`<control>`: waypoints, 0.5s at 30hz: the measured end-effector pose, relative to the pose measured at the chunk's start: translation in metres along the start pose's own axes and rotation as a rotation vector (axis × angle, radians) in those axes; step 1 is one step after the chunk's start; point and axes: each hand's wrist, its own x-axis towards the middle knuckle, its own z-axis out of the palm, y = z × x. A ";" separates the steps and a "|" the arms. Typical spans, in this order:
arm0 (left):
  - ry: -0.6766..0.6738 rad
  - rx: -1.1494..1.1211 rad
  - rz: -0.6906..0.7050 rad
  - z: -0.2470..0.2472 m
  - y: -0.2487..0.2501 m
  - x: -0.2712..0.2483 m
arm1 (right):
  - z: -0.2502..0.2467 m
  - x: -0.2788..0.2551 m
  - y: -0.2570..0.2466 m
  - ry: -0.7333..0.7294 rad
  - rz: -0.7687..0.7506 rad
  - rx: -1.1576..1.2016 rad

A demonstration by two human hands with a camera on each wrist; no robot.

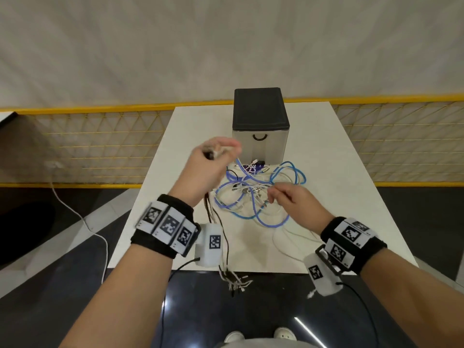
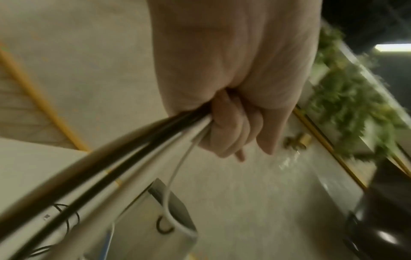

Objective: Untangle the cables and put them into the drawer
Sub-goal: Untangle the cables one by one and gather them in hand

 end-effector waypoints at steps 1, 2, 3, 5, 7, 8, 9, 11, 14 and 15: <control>-0.040 0.132 -0.028 0.010 -0.005 -0.002 | -0.003 0.004 -0.008 0.027 -0.021 0.025; -0.088 0.242 -0.052 0.019 -0.012 -0.004 | -0.005 0.007 -0.016 0.049 -0.046 0.042; -0.149 0.324 -0.078 0.028 -0.016 -0.008 | -0.006 0.009 -0.022 0.062 -0.069 0.055; -0.242 0.417 -0.100 0.036 -0.022 -0.014 | -0.007 0.011 -0.030 0.066 -0.098 0.097; -0.243 0.416 -0.069 0.036 -0.021 -0.017 | -0.006 0.008 -0.032 0.038 -0.107 0.142; -0.199 0.394 -0.040 0.033 -0.020 -0.016 | -0.006 0.006 -0.029 0.013 -0.100 0.151; -0.111 0.370 -0.033 0.029 -0.019 -0.015 | -0.006 0.002 -0.025 -0.012 -0.089 0.146; 0.142 0.281 -0.063 0.015 -0.016 -0.012 | -0.004 -0.008 -0.011 -0.056 -0.037 0.127; 0.415 0.207 -0.068 -0.014 -0.018 -0.009 | 0.002 -0.027 0.014 -0.130 0.062 0.056; 0.451 0.223 -0.051 -0.021 -0.019 -0.011 | 0.005 -0.032 0.019 -0.147 0.073 0.031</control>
